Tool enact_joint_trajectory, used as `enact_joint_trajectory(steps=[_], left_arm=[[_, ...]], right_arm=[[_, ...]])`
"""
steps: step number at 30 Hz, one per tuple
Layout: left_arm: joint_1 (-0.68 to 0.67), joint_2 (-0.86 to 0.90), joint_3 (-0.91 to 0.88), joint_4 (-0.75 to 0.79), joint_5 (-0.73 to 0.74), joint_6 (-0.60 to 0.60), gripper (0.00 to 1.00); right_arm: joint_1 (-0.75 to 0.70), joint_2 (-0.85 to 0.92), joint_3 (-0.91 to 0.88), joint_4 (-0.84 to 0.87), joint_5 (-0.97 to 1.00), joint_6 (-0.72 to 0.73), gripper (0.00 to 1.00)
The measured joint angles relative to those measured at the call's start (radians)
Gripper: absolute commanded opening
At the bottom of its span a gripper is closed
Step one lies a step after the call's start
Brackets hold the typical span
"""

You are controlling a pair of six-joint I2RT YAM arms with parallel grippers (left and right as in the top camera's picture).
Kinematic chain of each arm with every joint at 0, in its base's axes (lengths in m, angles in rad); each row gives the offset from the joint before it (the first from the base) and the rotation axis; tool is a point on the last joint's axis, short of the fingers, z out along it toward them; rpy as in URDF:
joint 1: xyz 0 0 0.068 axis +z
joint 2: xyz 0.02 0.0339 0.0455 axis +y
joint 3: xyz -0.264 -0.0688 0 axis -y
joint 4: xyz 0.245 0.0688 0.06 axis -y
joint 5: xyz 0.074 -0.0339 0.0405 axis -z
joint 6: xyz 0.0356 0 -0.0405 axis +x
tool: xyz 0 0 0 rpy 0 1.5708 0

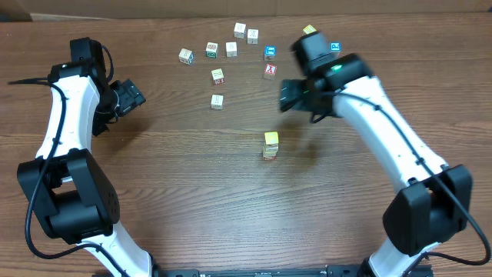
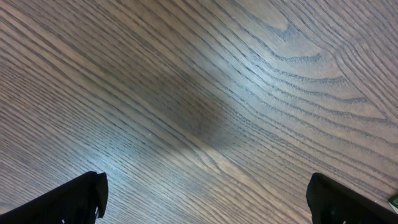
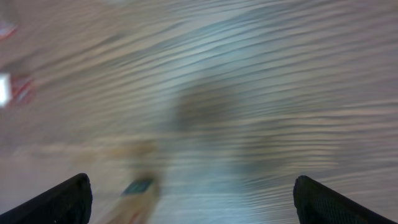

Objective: Form a tower
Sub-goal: 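Open the right gripper and raise it away to the back right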

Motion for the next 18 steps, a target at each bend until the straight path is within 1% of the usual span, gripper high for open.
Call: enact_joint_trajectory(steps=[4,9,14,18], left_arm=[[0.0,0.0,0.0,0.0,0.0,0.0,1.0],[0.0,0.0,0.0,0.0,0.0,0.0,1.0],[0.0,0.0,0.0,0.0,0.0,0.0,1.0],[0.0,0.0,0.0,0.0,0.0,0.0,1.0]], right_arm=[[-0.097,0.0,0.0,-0.002,0.001,0.0,1.0],[-0.171,0.0,0.0,-0.002,0.001,0.0,1.0],[-0.209,0.0,0.0,-0.002,0.001,0.0,1.0],[-0.21,0.0,0.0,-0.002,0.002,0.0,1.0]])
